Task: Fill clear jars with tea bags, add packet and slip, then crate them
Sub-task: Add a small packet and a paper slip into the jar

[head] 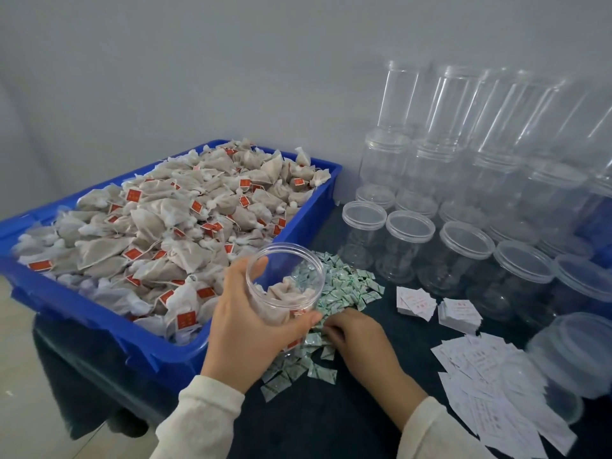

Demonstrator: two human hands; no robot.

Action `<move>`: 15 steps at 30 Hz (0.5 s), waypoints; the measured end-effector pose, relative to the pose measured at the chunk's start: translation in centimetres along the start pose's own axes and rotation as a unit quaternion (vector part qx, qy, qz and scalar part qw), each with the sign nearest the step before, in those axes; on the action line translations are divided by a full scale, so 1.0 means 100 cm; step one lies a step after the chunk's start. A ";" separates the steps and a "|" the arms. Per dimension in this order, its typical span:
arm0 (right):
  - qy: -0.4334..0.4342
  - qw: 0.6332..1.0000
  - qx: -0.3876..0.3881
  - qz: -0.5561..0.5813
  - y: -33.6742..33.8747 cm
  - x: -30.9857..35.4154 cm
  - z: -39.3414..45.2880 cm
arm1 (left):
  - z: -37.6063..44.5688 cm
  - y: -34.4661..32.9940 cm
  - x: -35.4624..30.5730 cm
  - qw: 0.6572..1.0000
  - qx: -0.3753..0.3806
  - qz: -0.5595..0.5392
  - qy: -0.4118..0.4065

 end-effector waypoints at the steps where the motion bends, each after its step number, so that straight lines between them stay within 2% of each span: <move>1: -0.005 1.000 -0.020 0.003 0.008 -0.001 0.000 | 0.000 -0.001 -0.001 1.000 0.000 0.000 0.000; 5: -0.048 0.991 -0.080 0.099 0.049 -0.008 0.002 | 0.003 -0.002 0.000 1.000 -0.004 -0.011 -0.002; 8: -0.081 0.968 -0.107 0.212 0.079 -0.014 0.004 | 0.005 -0.001 0.001 1.000 -0.008 -0.024 -0.005; 13: -0.059 0.921 -0.160 0.352 0.132 -0.001 -0.001 | 0.002 -0.012 -0.002 1.000 0.000 -0.023 -0.017; 15: -0.031 0.903 -0.153 0.401 0.147 0.016 -0.003 | -0.001 -0.021 -0.003 0.999 0.009 -0.025 -0.023</move>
Point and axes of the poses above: each hand's wrist, its own z-axis towards the middle knuckle, its own y-axis out of the back of the hand, x = y × z, the point moved 9 cm from there along z, towards the middle knuckle, and after that the axes turned 4 degrees about x, right-handed, at the moved point
